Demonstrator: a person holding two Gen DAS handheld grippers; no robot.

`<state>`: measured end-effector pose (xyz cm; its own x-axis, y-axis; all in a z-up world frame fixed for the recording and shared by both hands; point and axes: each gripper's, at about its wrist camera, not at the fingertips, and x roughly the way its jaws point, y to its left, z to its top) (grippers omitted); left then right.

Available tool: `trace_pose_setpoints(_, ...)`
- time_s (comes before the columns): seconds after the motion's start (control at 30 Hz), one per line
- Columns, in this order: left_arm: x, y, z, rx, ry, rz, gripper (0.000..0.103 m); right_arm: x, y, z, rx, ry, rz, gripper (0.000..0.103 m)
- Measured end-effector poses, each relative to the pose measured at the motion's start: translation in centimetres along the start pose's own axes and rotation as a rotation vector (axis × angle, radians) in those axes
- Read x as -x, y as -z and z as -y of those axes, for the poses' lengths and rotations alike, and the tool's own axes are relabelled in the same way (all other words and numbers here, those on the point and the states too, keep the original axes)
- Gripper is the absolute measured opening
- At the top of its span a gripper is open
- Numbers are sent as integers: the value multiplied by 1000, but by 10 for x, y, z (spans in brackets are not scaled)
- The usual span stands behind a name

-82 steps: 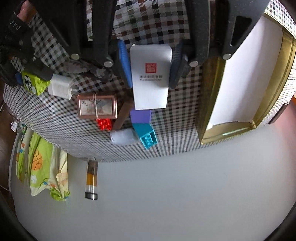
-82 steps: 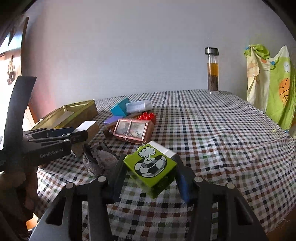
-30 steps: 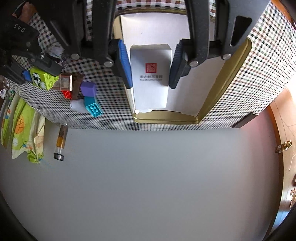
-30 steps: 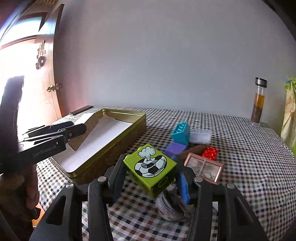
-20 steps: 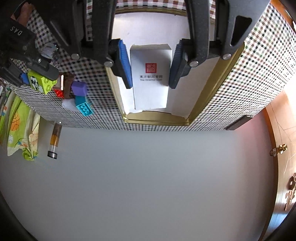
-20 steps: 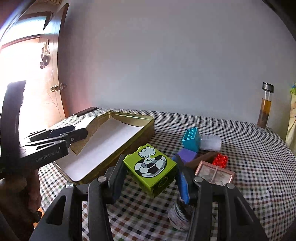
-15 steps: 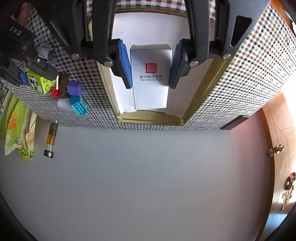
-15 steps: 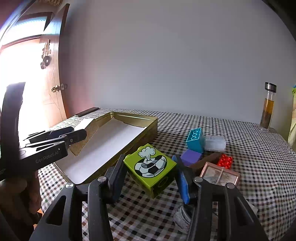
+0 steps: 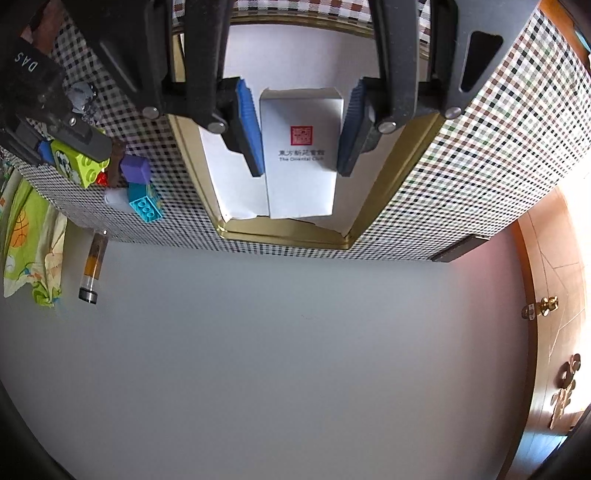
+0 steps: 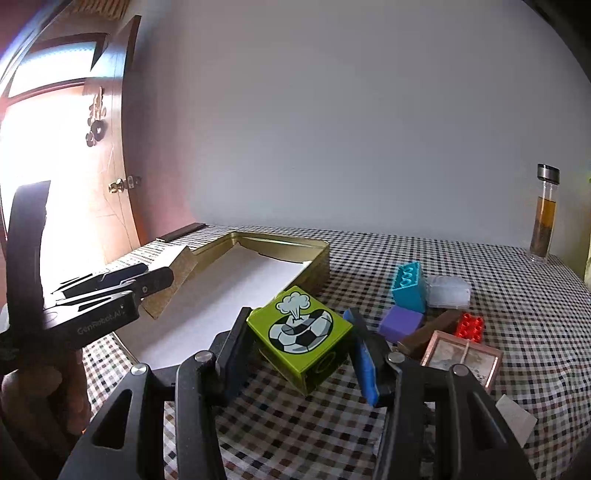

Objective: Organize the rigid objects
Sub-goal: 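Carry white box with left tool while right tool carries green block over gold tin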

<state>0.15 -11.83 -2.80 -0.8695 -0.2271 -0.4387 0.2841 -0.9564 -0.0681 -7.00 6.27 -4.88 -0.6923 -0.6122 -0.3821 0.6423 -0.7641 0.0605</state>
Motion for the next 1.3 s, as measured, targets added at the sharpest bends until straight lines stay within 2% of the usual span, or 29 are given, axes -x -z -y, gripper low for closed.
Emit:
trace_pose_setpoints(0.67,-3,-6,-15,-6,-30,-7,40,-16,-9,-29,48,-52,8,52)
trace_pose_setpoints(0.93,-17,-18,-22,-25,-25,-58,40,-27,-14,-29,57,-56,0,52)
trace_pose_setpoints(1.3,-42,-42,-32,-53,-9,-122,40,-54,-51,-32,55,-66,-30,52)
